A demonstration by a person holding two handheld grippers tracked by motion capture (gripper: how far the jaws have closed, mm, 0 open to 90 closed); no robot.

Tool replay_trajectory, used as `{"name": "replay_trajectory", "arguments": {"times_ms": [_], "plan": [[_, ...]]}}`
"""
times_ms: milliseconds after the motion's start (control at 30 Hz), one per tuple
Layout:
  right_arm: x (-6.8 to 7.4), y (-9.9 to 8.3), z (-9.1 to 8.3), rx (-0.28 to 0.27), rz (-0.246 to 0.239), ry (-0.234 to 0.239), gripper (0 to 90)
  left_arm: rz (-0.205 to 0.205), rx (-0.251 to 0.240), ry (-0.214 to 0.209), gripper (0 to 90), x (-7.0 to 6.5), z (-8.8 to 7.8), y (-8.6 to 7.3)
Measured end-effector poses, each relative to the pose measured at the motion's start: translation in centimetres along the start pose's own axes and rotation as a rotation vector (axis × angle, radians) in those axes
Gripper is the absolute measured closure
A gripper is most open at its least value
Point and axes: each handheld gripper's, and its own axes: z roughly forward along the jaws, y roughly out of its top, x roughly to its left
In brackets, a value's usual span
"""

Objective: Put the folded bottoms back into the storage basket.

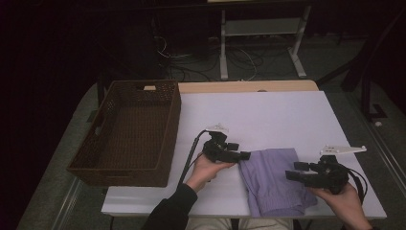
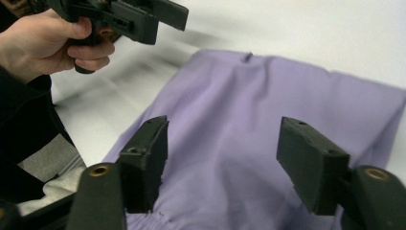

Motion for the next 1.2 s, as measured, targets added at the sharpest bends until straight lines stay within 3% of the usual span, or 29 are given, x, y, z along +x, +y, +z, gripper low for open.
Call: {"name": "replay_trajectory", "arguments": {"times_ms": [100,433,833,1033,1200], "plan": [[-0.1,-0.4,0.0,0.021,0.02,-0.03,28.9,-0.007,0.012,0.006,30.1,0.6,0.4,0.0],[0.0,-1.5,-0.5,0.023,0.038,-0.06,17.8,-0.04,0.029,0.009,29.6,1.9,1.2,-0.1],[-0.4,-2.6,-1.6,0.005,0.085,-0.079,14.7,-0.079,0.082,0.013,29.6,3.1,2.4,-0.7],[-0.4,-2.9,-1.8,0.009,0.098,-0.09,14.7,-0.095,0.073,-0.025,33.0,3.1,2.9,-0.8],[-0.5,-3.0,-2.1,-0.004,0.108,-0.098,14.8,-0.094,0.096,-0.073,39.8,2.5,3.7,-0.9]]}}
